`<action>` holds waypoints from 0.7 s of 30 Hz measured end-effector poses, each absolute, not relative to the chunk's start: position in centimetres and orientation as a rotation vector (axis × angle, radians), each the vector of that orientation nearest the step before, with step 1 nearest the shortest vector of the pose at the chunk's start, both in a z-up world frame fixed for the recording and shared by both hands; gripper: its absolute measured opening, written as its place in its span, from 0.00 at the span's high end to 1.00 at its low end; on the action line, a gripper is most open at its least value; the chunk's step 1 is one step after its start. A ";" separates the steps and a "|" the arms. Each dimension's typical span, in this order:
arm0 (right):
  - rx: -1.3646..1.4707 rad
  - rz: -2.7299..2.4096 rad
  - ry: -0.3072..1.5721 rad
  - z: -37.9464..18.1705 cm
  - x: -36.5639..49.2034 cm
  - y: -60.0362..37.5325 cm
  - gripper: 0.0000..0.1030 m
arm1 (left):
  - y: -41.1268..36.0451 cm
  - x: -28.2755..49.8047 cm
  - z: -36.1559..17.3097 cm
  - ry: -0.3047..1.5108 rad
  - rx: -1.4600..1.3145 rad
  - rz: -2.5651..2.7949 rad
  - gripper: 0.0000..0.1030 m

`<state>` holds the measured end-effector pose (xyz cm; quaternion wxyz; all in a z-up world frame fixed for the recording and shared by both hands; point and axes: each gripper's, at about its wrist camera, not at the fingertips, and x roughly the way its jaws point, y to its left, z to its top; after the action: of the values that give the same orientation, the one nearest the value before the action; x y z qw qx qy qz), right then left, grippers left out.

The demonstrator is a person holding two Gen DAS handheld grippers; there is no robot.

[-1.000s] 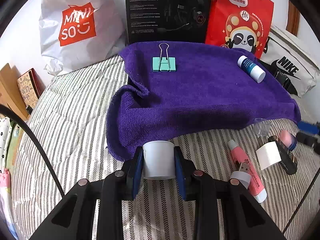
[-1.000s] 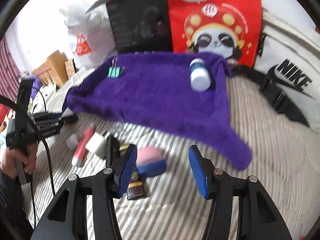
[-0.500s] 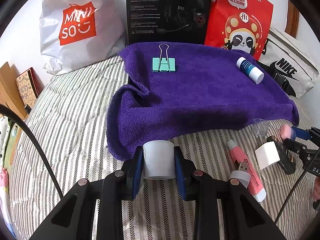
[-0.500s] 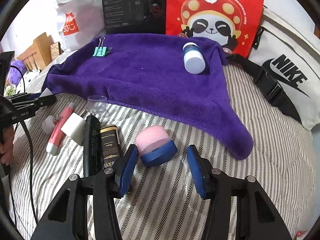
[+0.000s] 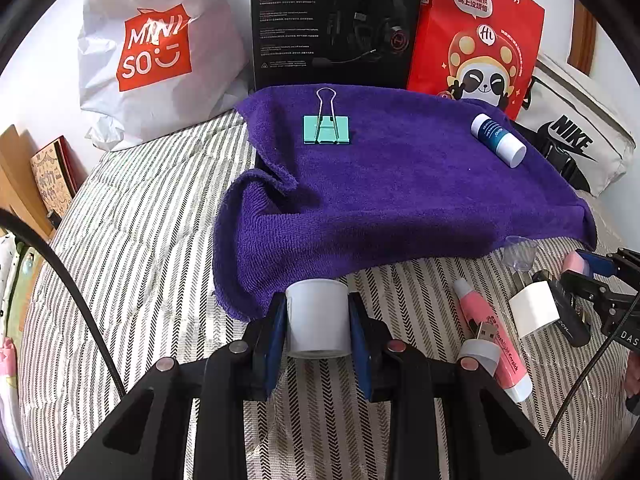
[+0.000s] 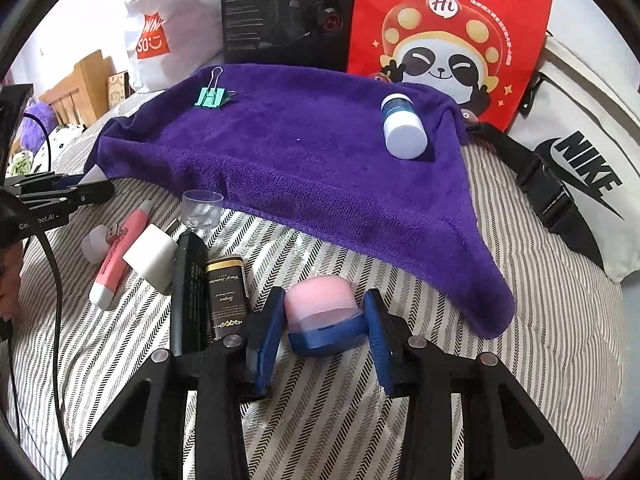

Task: Organize rigid objects
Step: 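Close the right tool on the pink-lidded blue jar while the left tool holds the white cup, then carry the pink-lidded jar onto the towel and open the right tool while the left tool holds the white cup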

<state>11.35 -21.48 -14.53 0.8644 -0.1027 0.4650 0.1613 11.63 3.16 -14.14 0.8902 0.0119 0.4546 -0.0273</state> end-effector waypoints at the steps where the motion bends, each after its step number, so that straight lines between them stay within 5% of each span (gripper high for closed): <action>1: -0.212 0.343 0.976 -14.5 11.4 -21.6 0.61 | 3.2 11.6 -14.1 0.944 0.022 -0.057 0.72; 21: -0.119 0.347 0.989 -13.6 10.4 -22.9 0.62 | 3.4 11.2 -13.5 0.962 -0.043 -0.106 0.73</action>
<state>10.42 -22.85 -13.56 0.8641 -0.0570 0.4717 0.1658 11.24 3.44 -13.49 0.8849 -0.0206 0.4625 -0.0507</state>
